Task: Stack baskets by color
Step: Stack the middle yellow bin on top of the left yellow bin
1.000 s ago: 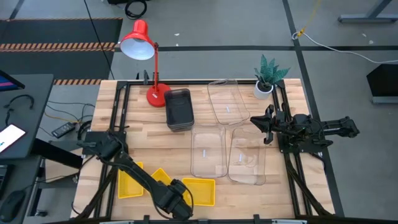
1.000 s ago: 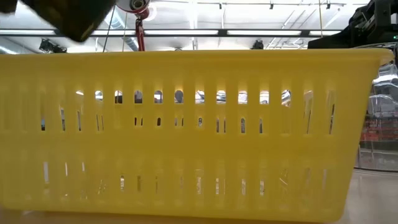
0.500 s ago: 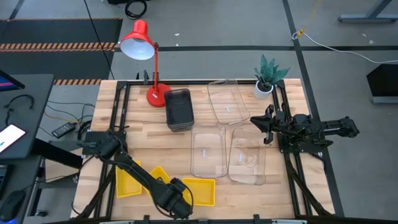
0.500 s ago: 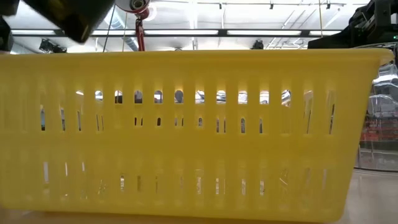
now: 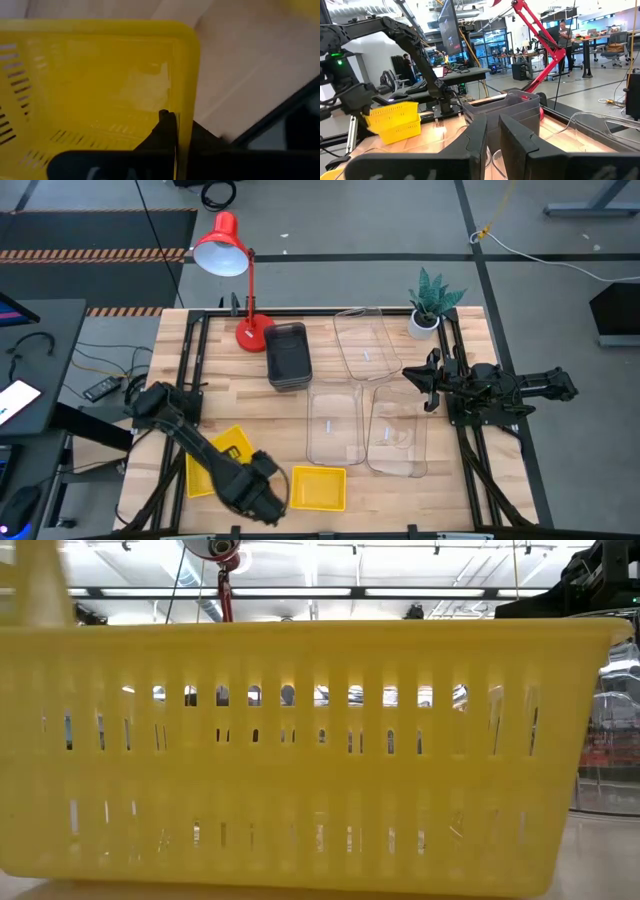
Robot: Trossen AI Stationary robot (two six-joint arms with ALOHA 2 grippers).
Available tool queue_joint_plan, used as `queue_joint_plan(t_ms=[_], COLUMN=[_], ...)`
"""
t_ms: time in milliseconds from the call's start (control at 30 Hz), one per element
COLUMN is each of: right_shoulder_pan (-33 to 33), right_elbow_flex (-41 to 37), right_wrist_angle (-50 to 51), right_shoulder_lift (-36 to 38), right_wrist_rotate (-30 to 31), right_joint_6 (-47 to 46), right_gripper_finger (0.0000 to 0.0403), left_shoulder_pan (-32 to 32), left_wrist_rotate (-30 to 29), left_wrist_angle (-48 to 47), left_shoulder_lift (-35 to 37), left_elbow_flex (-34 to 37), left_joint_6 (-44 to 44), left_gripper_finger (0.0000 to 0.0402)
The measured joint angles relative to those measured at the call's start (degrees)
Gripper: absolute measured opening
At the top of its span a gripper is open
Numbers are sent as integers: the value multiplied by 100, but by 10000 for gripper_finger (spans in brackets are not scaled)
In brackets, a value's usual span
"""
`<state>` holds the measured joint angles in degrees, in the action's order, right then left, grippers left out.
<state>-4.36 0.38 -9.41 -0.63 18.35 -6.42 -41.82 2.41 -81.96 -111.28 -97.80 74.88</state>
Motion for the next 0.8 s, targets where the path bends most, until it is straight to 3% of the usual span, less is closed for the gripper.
queue_joint_plan(t_ms=[200, 567, 800], right_shoulder_pan=[0, 0, 0], right_elbow_flex=[0, 0, 0], right_wrist_angle=[0, 2, 0], right_shoulder_lift=[-1, -1, -1], right_wrist_rotate=[0, 0, 0], right_joint_6=[0, 0, 0], right_gripper_finger=[54, 54, 54], left_shoulder_pan=[-651, -1390, -1427], left_wrist_rotate=[311, 132, 660], left_wrist_angle=[-453, -779, -587], left_shoulder_lift=[39, -305, -309], left_elbow_flex=[0, 28, 883], left_joint_6=[-45, -82, -213], left_gripper_finger=[6, 6, 4])
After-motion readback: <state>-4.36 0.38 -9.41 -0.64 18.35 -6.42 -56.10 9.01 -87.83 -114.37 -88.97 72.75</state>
